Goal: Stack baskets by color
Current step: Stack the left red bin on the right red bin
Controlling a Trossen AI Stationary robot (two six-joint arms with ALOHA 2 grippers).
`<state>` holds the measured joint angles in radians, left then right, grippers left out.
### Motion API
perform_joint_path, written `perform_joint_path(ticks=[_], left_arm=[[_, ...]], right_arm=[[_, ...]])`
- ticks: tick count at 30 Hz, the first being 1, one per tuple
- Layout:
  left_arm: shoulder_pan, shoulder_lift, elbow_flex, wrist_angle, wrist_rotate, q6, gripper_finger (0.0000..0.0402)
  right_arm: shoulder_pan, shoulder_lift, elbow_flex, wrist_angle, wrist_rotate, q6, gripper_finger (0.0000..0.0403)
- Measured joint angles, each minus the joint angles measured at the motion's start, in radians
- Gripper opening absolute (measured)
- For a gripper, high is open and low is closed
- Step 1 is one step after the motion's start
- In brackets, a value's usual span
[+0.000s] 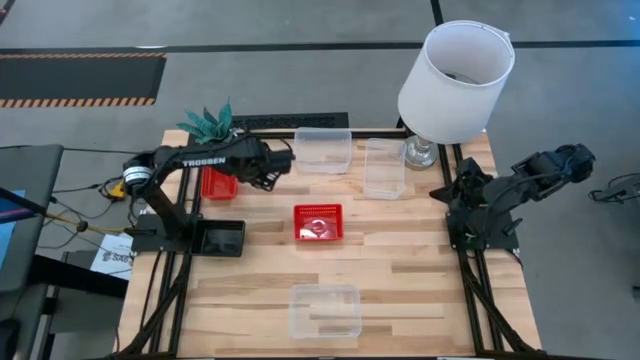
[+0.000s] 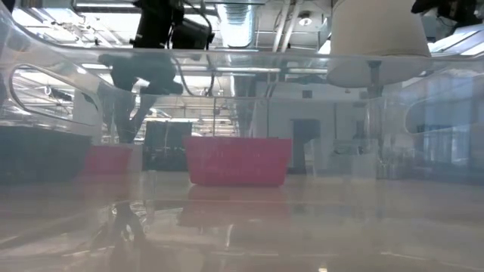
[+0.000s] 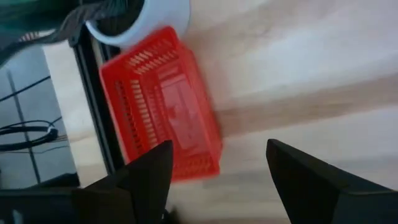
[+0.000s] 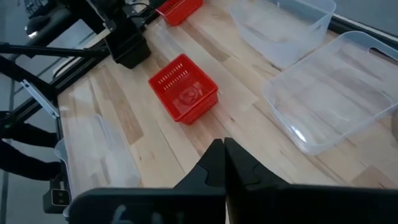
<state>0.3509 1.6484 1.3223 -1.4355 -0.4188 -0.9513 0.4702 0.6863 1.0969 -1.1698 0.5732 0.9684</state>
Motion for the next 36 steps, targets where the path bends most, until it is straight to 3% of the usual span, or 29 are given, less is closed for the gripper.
perform_joint_path(ticks=[6,12,16,22,27,33,36], left_arm=[[0.105,-0.01,-0.144,0.135,0.069,0.111,0.0245],[0.162,-0.013,-0.275,0.248,0.066,0.097,0.0245],[0.205,-0.013,-0.363,0.346,0.125,0.112,0.0245],[0.213,-0.012,-0.412,0.429,0.167,0.146,0.0228],[0.21,-0.012,-0.412,0.469,0.171,0.161,0.0163],[0.201,-0.013,-0.412,0.518,0.153,0.182,0.0026],[0.167,-0.034,-0.402,0.51,0.14,0.182,0.0007]], right_arm=[[0.0,0.03,0.0,0.0,0.0,0.008,0.0007],[-0.003,0.036,0.0,0.003,0.001,0.01,0.0007],[-0.005,0.048,0.0,0.003,0.021,0.003,0.0007],[-0.03,0.047,0.0,0.003,0.029,-0.006,0.0007],[-0.057,0.047,-0.001,0.0,0.032,-0.008,0.0007],[-0.08,0.047,-0.001,0.0,0.032,-0.009,0.0007],[-0.088,0.047,-0.001,0.0,0.032,-0.01,0.0007]])
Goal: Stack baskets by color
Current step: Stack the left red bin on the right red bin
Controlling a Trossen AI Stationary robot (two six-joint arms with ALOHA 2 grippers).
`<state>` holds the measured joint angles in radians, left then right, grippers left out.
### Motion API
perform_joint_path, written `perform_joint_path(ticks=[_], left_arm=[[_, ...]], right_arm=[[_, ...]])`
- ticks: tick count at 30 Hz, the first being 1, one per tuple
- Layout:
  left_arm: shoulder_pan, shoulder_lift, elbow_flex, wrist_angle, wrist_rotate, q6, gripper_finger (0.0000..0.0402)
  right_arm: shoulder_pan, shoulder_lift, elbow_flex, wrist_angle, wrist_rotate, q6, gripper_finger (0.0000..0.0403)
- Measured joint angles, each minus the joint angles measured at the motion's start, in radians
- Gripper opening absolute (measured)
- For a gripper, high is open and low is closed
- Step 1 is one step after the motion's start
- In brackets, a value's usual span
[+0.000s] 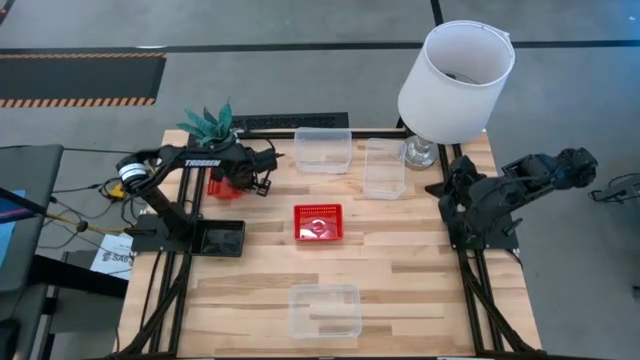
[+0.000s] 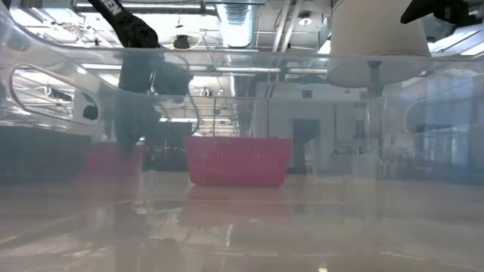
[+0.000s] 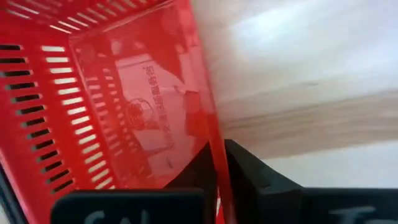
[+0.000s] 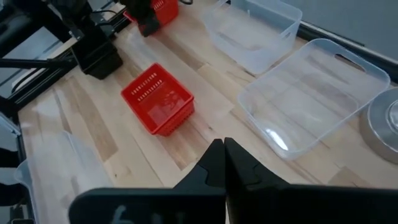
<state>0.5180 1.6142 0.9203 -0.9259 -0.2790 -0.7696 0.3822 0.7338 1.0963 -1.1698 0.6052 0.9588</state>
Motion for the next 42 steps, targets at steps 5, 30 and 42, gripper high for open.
perform_joint_path(ticks=[5,30,42], left_arm=[[-0.096,-0.072,0.043,-0.007,-0.015,-0.01,0.0],[-0.672,-0.212,0.453,0.427,-0.035,0.559,0.0],[-0.694,0.0,0.456,0.339,0.076,0.614,0.0]], right_arm=[[0.003,0.0,-0.001,0.001,0.0,-0.025,0.0007],[-0.066,0.0,-0.026,0.024,0.0,-0.078,0.0007],[-0.062,0.0,-0.026,0.059,-0.024,-0.103,0.0007]])
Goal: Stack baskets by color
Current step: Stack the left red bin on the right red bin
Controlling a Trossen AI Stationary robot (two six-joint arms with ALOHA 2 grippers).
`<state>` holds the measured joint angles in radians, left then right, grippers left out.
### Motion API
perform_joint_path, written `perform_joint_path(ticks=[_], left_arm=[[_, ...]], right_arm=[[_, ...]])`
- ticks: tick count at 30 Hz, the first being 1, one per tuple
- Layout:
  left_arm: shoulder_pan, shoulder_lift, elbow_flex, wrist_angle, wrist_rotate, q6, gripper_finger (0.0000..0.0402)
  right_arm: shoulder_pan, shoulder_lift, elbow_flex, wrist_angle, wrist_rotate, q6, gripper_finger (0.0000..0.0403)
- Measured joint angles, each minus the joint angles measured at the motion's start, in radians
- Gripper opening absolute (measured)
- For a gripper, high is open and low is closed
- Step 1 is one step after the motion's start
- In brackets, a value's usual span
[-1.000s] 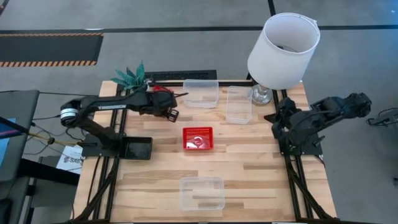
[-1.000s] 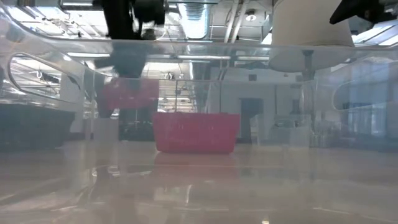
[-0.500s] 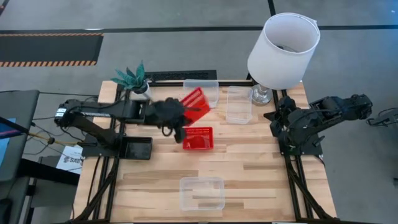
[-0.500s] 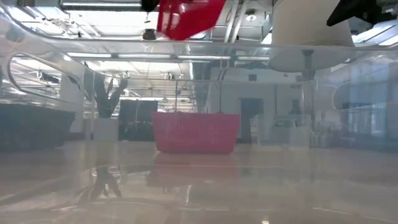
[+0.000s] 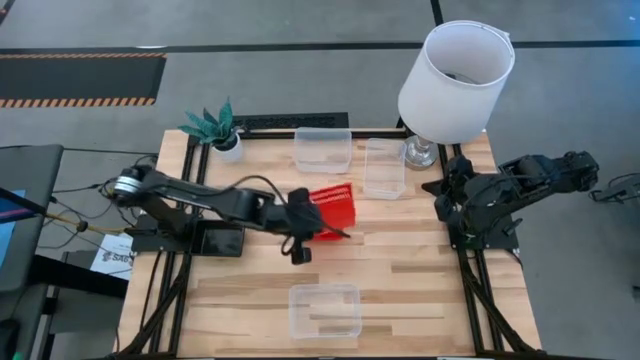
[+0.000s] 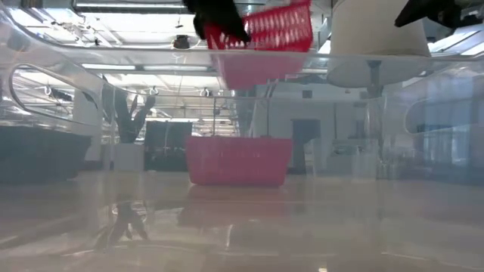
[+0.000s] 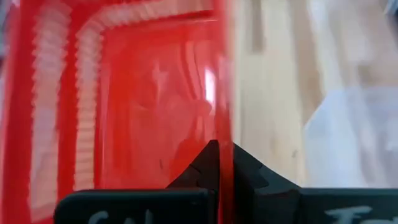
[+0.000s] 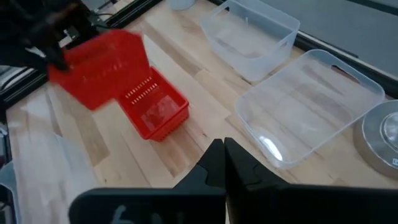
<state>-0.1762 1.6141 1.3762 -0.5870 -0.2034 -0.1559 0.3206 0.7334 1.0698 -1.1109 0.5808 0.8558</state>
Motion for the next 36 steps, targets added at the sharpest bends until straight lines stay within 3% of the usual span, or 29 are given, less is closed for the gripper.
perform_joint_path(ticks=[10,17,31,36], left_arm=[[0.017,0.131,0.001,-0.132,0.026,0.056,0.0],[0.035,0.157,-0.007,-0.175,-0.018,0.035,0.0],[0.047,0.156,-0.007,-0.156,-0.058,0.01,0.0],[0.045,0.156,-0.083,-0.091,-0.036,-0.004,0.0]], right_arm=[[0.0,0.001,0.0,-0.003,-0.023,-0.001,0.0007],[0.0,0.008,0.0,-0.007,-0.037,-0.002,0.0007],[0.0,0.015,0.0,-0.01,-0.038,-0.019,0.0007],[0.0,0.014,0.0,-0.01,-0.038,-0.027,0.0007]])
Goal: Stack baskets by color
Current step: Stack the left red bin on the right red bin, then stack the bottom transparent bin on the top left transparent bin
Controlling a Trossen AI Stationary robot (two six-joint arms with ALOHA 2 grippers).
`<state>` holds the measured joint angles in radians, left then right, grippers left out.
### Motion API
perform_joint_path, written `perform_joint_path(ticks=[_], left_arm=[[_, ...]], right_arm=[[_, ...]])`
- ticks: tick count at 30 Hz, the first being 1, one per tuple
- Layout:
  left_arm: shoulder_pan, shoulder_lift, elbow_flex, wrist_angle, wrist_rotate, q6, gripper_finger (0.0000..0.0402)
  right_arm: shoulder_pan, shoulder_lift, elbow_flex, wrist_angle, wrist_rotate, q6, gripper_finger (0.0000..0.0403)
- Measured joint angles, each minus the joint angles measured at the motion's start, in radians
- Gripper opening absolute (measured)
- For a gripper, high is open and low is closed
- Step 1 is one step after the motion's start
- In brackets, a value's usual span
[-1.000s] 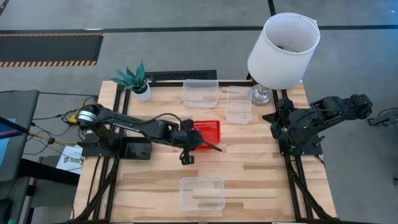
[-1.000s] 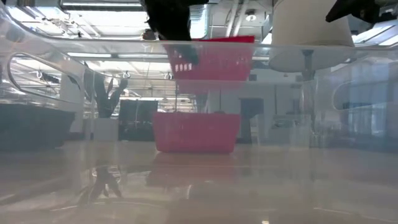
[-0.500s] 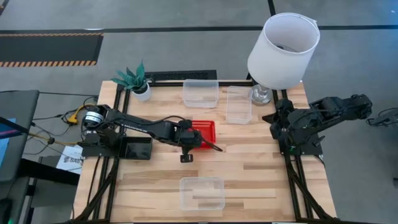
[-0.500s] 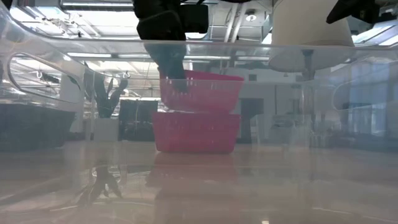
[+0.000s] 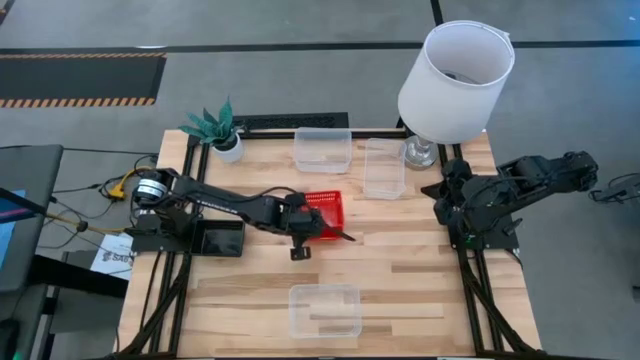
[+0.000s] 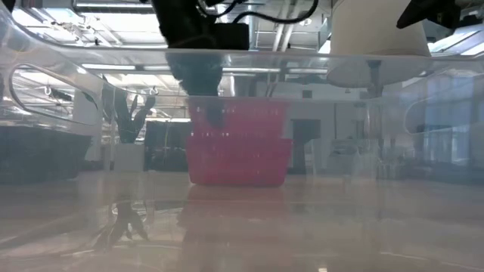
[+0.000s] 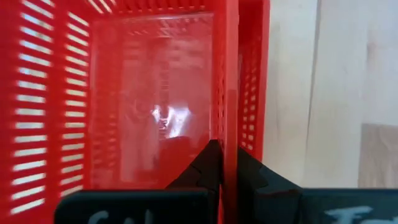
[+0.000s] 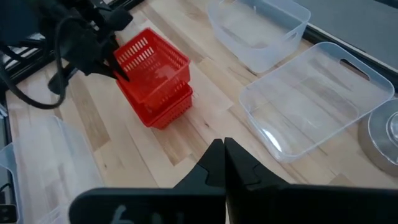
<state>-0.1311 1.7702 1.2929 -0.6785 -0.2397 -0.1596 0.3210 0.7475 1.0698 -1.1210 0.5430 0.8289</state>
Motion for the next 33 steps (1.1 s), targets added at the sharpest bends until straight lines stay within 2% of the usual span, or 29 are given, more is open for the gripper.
perform_joint_path(ticks=[10,20,24,29,33], left_arm=[[0.0,0.0,-0.025,0.067,0.053,0.101,0.0],[0.0,0.0,-0.025,0.067,0.072,0.094,0.001],[0.0,0.0,-0.025,0.067,0.072,0.088,0.0044],[0.002,-0.001,-0.023,0.057,0.087,0.05,0.0109],[0.002,-0.002,0.046,0.018,0.079,0.043,0.0165]], right_arm=[[0.0,0.0,0.0,0.0,0.001,-0.002,0.0007],[0.0,0.0,0.0,0.002,0.003,0.0,0.0007],[0.0,0.0,0.0,0.008,0.003,0.001,0.0007],[0.0,0.0,0.0,0.008,0.003,0.001,0.0007],[0.0,0.0,0.0,0.008,0.003,0.001,0.0007]])
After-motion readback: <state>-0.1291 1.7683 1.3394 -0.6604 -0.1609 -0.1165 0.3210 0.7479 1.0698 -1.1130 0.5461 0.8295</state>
